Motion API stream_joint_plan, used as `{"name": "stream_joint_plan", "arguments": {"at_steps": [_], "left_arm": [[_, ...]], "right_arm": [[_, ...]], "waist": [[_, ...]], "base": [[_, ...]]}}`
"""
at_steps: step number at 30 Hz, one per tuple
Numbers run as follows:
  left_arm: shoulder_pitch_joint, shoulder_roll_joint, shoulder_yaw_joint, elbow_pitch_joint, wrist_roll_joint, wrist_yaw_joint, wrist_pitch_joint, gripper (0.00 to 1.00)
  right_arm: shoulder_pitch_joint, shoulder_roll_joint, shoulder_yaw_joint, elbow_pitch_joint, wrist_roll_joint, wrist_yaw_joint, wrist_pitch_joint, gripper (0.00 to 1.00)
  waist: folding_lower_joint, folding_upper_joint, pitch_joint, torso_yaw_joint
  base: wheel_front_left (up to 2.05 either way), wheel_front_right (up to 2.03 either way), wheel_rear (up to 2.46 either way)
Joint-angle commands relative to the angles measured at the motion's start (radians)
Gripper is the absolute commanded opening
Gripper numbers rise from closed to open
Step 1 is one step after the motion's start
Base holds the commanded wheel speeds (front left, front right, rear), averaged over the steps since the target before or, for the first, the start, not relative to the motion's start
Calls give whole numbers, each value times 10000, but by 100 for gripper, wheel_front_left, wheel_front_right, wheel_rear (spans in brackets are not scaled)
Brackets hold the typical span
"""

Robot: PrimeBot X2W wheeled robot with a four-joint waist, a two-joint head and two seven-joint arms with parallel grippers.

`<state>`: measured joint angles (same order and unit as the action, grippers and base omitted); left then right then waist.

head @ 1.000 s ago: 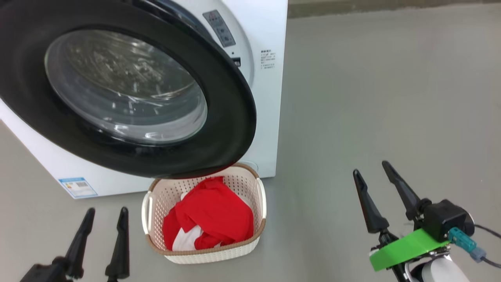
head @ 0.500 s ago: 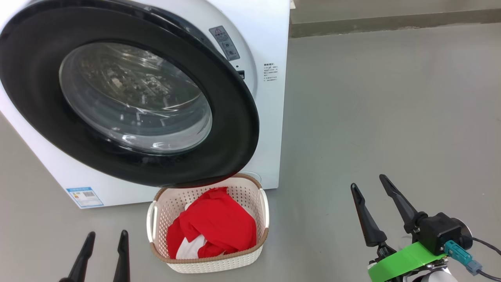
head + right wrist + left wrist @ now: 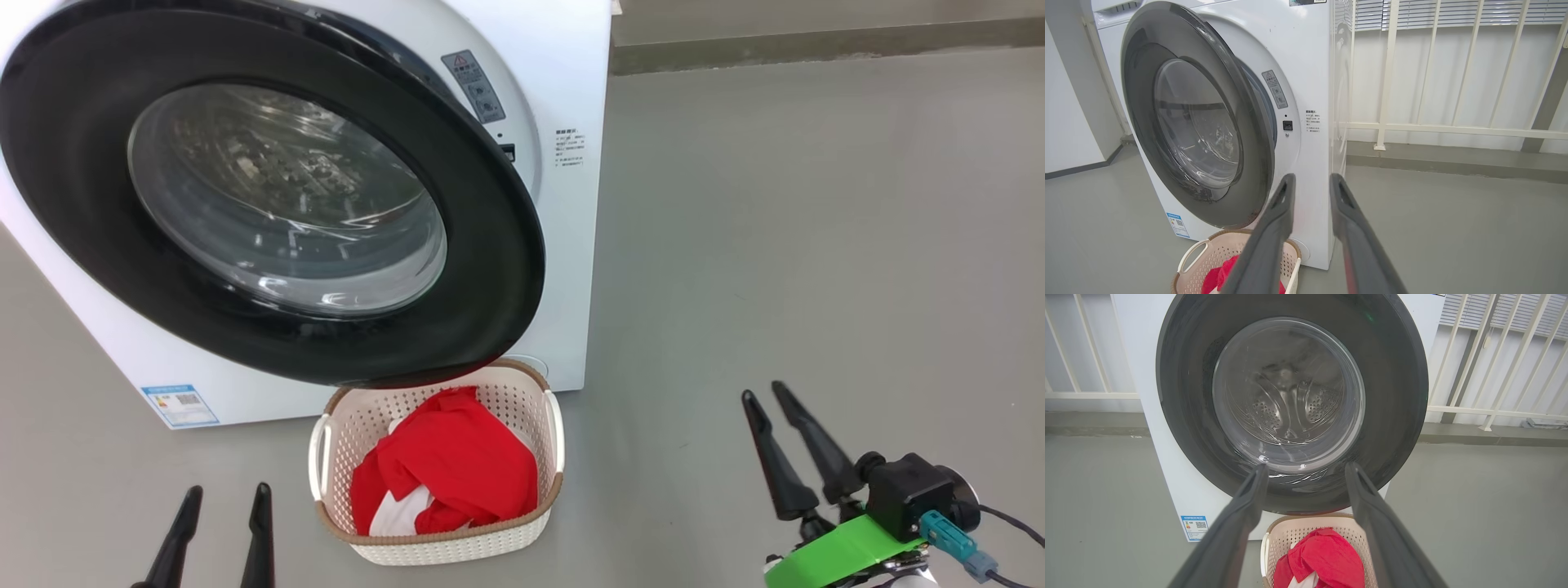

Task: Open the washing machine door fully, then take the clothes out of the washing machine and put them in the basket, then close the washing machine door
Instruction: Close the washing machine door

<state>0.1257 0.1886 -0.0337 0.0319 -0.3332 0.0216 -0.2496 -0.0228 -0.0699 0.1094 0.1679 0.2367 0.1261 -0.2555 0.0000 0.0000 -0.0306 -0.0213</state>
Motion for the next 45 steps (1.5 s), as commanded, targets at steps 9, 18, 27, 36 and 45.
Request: {"name": "stream_joint_plan", "arguments": {"at_steps": [9,18,27,36,45], "left_arm": [[-296,-164,523,-214,338,-303,-122,100],[-554,-355,443,-490,541,-474,-122,100],[-1040,-570,234,-737,659,-638,-122,100],[-1521,-930,129,-498,317,-976,-122,100],[-1864,-1191,134,-474,-6,-1170,-122,100]], "right_arm": [[-747,-193,711,310,115,46,-63,0],[-2212,-263,1527,1286,308,46,-63,0],[-4293,-341,2627,2970,773,46,-63,0],[-6201,-488,2837,4666,1012,46,-63,0],[-7729,-741,2965,5692,1103,46,-63,0]], "waist": [[0,0,150,214],[0,0,612,918],[0,0,1332,1848],[0,0,1916,2843],[0,0,2590,3285]], "base": [[0,0,0],[0,0,0],[0,0,0],[0,0,0],[0,0,0]]}}
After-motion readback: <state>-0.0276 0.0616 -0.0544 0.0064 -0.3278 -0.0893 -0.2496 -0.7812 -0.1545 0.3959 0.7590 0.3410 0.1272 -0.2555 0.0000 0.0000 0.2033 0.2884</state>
